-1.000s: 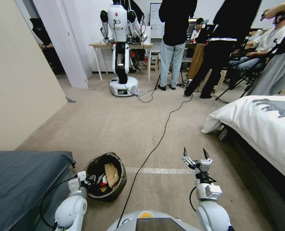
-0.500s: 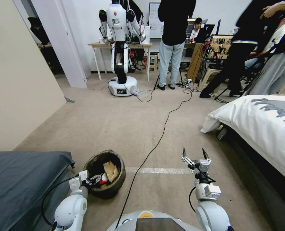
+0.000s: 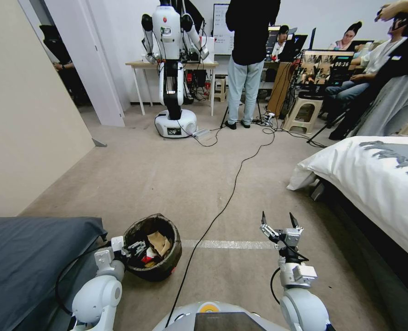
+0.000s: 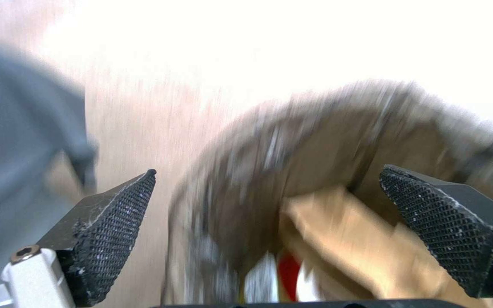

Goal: Pick up the trash bin, then pick up the garbage from the floor and place it into the trash bin.

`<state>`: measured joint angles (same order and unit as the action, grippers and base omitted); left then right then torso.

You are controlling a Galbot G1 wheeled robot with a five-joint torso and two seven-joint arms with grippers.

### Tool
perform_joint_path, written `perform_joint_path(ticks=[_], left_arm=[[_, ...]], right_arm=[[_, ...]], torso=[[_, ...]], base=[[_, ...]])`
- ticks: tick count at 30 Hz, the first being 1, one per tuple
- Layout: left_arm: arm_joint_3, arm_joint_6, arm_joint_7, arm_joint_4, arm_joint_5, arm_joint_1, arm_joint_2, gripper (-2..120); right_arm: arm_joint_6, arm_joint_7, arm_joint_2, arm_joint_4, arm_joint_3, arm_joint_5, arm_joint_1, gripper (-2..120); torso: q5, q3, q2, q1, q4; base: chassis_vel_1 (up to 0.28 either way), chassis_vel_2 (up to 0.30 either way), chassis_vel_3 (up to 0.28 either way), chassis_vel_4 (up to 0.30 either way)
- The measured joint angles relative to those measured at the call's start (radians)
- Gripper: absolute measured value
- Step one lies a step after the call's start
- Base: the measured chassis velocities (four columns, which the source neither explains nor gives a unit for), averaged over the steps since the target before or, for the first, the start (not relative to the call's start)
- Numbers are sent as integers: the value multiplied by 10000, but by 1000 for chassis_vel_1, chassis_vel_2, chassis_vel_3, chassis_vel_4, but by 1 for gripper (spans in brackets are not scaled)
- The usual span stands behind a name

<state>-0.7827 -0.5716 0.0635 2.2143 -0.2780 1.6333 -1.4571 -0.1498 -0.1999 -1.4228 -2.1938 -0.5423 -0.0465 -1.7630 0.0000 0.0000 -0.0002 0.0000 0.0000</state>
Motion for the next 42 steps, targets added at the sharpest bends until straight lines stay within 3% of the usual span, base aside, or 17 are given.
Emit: perform_joint_path(ticks=[4,7,8,11,16,25,38,42], left_arm=[[-36,600,-233,70,286,52,0,100],[-109,1814,-517,192,526,186,-23,100],[-109,1814,-517,192,526,186,-23,100],[-233,3183,-880,178,801,396,-68,100],[-259,3907,-995,54,1014,571,-70,100],[-121,6192,-967,-320,1886,1526,-180,100],[71,7635,-311,-411,2130,2636,-172,100],[100,7692,-213,-418,2064,2700,-170,100]], right_arm=[[-1,-18,-26,-6,-4,17,-40,100],[-3,-56,-56,-73,-31,26,-147,100],[-3,-56,-56,-73,-31,26,-147,100],[-5,-58,-148,-172,-73,50,-340,100],[-6,-60,-267,-242,-87,74,-469,100],[-533,-78,-865,-417,-224,789,-1085,100],[-1203,-187,-1399,-515,34,1850,-1771,100],[-1205,-290,-1405,-490,60,2036,-1776,100]], torso=[[0,0,0,0,0],[1,-1,0,0,0],[1,-1,0,0,0],[1,-1,0,0,0],[-2,-1,0,0,1],[0,-1,1,0,1],[-1,-1,1,0,0],[0,-1,1,0,0]], base=[[0,0,0,0],[0,0,0,0],[0,0,0,0],[0,0,0,0],[0,0,0,0],[0,0,0,0],[0,0,0,0],[0,0,0,0]])
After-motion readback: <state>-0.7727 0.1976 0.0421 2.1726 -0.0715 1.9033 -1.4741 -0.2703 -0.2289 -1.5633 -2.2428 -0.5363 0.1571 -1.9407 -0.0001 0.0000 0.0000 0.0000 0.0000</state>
